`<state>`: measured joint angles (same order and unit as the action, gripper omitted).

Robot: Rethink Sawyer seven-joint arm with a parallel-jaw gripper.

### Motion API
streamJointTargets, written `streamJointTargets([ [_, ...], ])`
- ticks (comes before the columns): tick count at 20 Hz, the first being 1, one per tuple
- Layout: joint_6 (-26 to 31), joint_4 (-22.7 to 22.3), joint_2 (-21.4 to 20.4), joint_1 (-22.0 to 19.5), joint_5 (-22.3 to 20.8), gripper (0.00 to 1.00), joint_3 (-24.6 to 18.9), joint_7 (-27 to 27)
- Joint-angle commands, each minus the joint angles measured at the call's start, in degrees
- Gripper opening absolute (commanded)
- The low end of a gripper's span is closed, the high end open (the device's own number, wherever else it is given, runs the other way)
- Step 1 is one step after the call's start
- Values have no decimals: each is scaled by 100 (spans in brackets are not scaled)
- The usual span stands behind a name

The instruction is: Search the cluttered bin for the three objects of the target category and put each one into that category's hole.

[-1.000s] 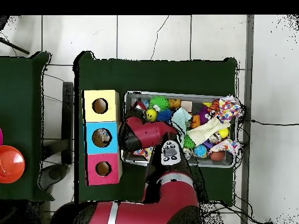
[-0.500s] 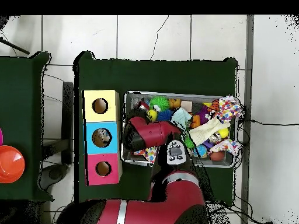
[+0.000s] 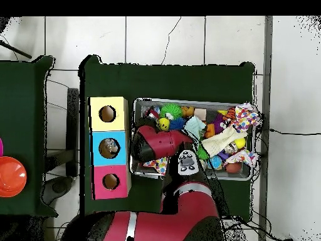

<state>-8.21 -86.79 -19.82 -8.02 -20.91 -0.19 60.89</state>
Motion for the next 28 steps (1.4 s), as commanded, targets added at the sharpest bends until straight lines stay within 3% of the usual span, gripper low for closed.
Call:
streamJointTargets([
  [1, 231, 42, 347, -112, -363, 100, -320, 723],
  [18, 181, 23, 326, -471, -886, 100, -582, 601],
  [22, 497, -37, 157, -783, -1157, 100, -867, 382],
  [28, 716, -283, -306, -637, -1236, 100, -723, 433],
])
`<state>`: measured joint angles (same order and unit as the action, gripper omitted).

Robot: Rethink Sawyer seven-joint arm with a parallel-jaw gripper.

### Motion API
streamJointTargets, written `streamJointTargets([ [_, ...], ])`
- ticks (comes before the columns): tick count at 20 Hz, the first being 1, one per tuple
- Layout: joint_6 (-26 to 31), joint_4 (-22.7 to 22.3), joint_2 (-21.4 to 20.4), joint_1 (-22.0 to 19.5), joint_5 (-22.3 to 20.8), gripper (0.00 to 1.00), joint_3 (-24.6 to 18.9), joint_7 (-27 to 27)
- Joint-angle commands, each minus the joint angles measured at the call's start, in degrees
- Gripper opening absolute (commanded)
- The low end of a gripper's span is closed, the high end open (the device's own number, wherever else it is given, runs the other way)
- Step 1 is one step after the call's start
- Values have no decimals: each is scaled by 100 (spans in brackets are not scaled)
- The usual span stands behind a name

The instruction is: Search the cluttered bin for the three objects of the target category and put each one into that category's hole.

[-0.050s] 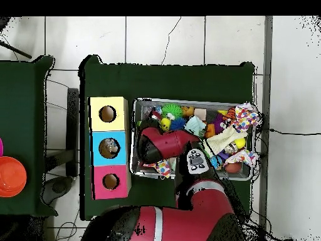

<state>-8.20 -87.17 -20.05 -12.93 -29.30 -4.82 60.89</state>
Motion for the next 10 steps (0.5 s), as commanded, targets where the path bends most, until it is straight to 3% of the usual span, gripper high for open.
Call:
streamJointTargets([
  [1, 719, -291, -350, -71, -369, 100, -197, 489],
  [5, 873, -446, -639, 237, -197, 100, 42, 654],
  [10, 1077, -487, -797, 74, -317, 100, -129, 480],
])
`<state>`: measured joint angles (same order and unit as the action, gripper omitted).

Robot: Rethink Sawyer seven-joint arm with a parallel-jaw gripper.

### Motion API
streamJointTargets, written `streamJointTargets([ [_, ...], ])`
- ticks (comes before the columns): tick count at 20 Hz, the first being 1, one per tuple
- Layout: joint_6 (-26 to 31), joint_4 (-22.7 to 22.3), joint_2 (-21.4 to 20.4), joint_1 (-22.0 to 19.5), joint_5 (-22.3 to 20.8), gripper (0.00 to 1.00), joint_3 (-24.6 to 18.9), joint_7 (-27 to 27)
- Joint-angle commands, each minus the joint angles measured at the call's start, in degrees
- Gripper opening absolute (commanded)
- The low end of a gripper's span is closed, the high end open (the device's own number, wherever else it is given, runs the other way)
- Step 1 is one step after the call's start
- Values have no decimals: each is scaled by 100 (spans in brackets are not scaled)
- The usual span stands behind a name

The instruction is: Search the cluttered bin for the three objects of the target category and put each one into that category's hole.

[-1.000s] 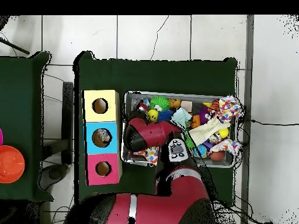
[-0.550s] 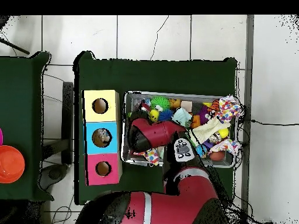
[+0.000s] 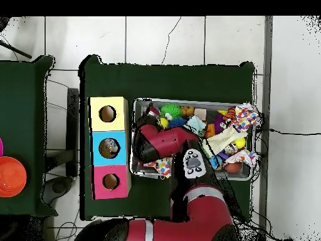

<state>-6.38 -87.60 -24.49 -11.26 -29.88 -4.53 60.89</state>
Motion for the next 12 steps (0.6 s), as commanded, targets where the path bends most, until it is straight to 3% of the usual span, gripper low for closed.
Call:
streamJointTargets([
  [1, 896, -420, -338, -83, -263, 100, -146, 485],
  [7, 821, -341, -244, -26, -280, 100, -84, 575],
  [12, 808, -470, -128, -328, -221, 100, -365, 657],
])
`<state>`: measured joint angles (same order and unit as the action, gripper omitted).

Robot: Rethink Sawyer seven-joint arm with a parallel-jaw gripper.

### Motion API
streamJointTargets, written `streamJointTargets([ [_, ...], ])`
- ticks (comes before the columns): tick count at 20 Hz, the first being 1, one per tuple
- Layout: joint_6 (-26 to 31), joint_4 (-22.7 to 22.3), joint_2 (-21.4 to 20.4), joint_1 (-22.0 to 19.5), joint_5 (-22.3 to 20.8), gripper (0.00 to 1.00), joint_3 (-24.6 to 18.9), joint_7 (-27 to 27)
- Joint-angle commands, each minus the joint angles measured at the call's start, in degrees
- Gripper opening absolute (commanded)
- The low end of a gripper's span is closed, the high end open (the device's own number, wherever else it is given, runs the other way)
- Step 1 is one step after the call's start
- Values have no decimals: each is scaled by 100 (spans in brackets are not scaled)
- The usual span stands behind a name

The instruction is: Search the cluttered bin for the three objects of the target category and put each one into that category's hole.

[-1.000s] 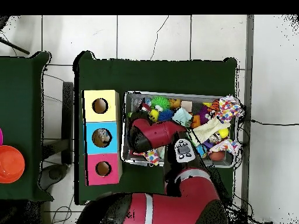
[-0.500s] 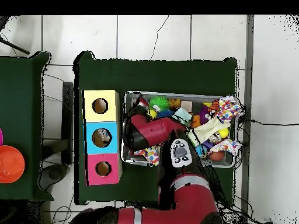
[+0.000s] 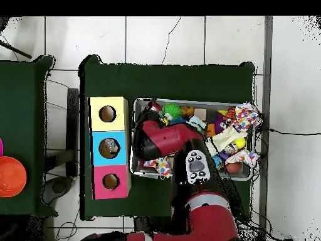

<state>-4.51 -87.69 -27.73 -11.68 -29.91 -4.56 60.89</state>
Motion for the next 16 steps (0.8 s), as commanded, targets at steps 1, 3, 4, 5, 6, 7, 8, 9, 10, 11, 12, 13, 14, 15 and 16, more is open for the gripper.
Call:
streamJointTargets([
  [1, 618, -478, 220, -302, -186, 100, -376, 693],
  [3, 580, -457, 269, -256, -157, 100, -334, 742],
  [4, 555, -454, 297, -268, -155, 100, -348, 756],
  [5, 546, -413, 333, -241, -151, 100, -325, 757],
  [6, 522, -385, 395, -266, -154, 100, -355, 759],
  [7, 453, -301, 516, -67, -117, 100, -296, 812],
  [8, 388, -270, 583, -56, -123, 100, -297, 829],
  [9, 358, -258, 619, -35, -113, 100, -272, 850],
  [10, 327, -247, 655, -14, -103, 100, -247, 872],
  [11, 283, -227, 685, 44, -84, 100, -186, 904],
  [12, 298, -234, 686, 68, -53, 100, -168, 928],
  [13, 308, -244, 677, 90, -34, 100, -151, 944],
  [14, 319, -253, 668, 111, -15, 100, -133, 959],
  [15, 300, -249, 688, 139, 9, 100, -121, 986],
  [16, 285, -246, 690, 180, 27, 100, -81, 1008],
])
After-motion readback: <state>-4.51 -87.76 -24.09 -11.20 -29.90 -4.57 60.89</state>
